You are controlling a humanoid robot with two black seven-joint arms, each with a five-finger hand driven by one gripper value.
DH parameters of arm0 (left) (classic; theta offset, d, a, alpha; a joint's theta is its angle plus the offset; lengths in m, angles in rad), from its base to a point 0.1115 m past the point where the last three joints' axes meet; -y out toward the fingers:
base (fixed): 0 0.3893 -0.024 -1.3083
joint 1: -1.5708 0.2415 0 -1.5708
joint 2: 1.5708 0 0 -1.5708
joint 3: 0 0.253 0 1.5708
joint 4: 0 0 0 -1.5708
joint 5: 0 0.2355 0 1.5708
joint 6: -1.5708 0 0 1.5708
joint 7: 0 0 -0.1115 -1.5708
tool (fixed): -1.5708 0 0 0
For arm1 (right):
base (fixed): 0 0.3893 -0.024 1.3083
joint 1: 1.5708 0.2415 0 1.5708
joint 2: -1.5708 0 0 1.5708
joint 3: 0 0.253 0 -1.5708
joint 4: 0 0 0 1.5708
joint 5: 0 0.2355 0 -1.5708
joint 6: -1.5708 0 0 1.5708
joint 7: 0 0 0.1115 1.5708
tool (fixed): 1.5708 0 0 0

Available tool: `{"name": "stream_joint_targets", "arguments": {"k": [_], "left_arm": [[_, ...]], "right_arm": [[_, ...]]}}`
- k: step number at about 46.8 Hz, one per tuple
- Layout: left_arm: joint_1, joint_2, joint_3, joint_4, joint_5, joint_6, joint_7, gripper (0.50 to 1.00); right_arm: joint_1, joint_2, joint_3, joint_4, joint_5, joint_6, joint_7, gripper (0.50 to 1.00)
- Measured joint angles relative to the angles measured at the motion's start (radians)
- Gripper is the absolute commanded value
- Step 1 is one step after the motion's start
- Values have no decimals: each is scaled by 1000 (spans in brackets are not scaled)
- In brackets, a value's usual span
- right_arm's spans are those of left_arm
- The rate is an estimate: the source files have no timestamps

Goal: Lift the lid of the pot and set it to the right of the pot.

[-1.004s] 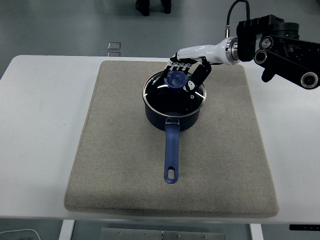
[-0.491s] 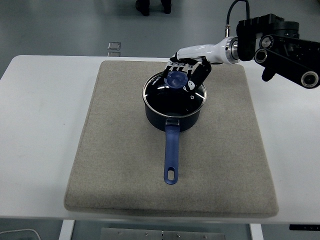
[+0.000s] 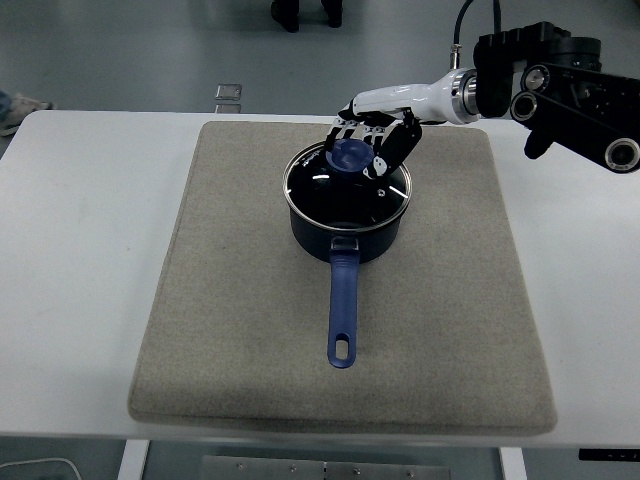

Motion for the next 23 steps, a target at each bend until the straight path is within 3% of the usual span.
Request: {"name": "stream_joint_targets", "arguments": {"k": [23], "left_arm": [[0,0,0,0,0,0,0,1000]], "right_arm": [[47,-33,0,0,3,18,15,500]]}}
